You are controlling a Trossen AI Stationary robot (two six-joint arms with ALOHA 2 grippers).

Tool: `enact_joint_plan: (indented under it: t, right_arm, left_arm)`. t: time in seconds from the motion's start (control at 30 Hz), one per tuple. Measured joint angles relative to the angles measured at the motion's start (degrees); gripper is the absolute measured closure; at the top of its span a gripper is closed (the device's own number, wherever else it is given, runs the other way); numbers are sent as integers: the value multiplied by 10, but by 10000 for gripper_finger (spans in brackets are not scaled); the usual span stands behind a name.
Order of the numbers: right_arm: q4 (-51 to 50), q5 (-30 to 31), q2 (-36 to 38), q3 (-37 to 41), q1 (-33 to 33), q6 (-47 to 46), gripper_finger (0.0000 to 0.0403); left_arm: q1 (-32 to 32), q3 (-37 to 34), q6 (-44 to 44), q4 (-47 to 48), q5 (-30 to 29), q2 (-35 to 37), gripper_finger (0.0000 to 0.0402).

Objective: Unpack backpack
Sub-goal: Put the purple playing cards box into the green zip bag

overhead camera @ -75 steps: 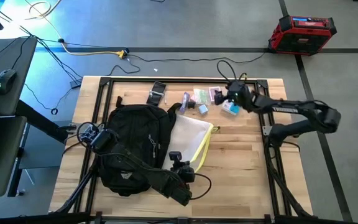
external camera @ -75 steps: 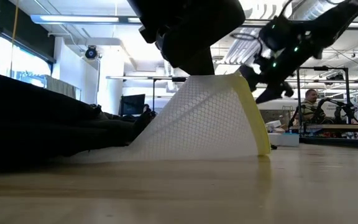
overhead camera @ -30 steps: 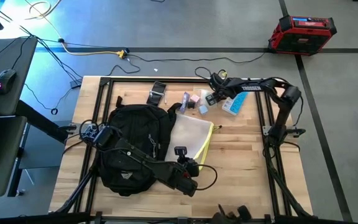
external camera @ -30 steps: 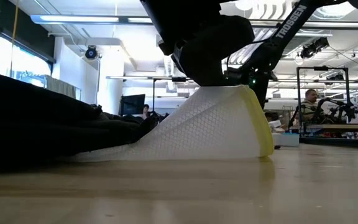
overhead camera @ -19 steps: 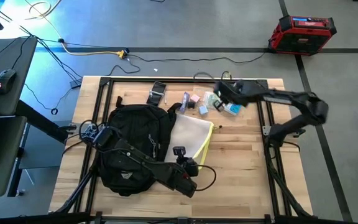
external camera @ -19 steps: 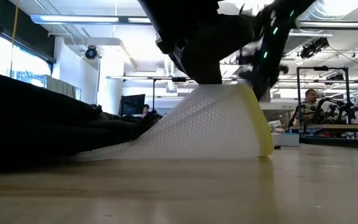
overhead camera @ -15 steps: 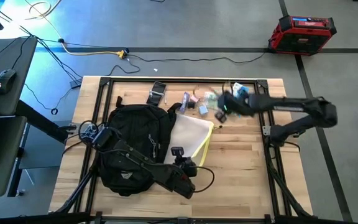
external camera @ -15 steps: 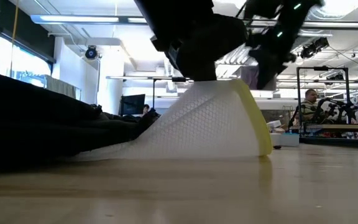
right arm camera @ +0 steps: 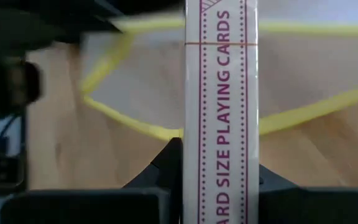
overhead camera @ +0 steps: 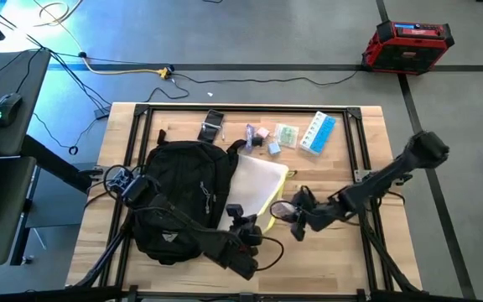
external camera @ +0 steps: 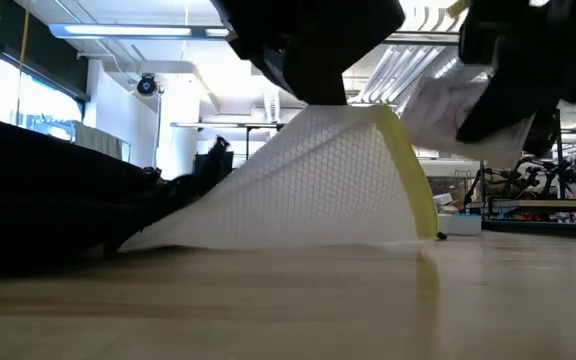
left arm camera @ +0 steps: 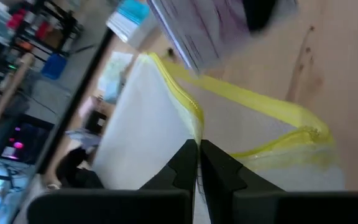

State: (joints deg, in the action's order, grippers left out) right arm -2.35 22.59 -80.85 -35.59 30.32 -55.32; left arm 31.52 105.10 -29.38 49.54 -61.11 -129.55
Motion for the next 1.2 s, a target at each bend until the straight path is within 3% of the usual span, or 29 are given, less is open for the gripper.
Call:
enact_joint_plan:
  t: [0.17, 0.43, 0.73, 1.07, 1.2]
  right_arm:
    - [44, -51, -58, 1, -69, 6, 357]
    - [196, -155, -121, 0, -203, 61, 356]
    - [257, -152, -170, 0, -275, 78, 298]
    - [253, -150, -170, 0, -285, 178, 202]
    - [199, -88, -146, 0, -284, 169, 187]
  left_arm:
    - [13, 0, 14, 0, -50, 1, 402]
    - [22, 0, 51, -27, -64, 1, 402]
    - [27, 0, 95, -64, -68, 1, 402]
    - [27, 0, 95, -65, -63, 1, 402]
    - [27, 0, 91, -63, -62, 1, 402]
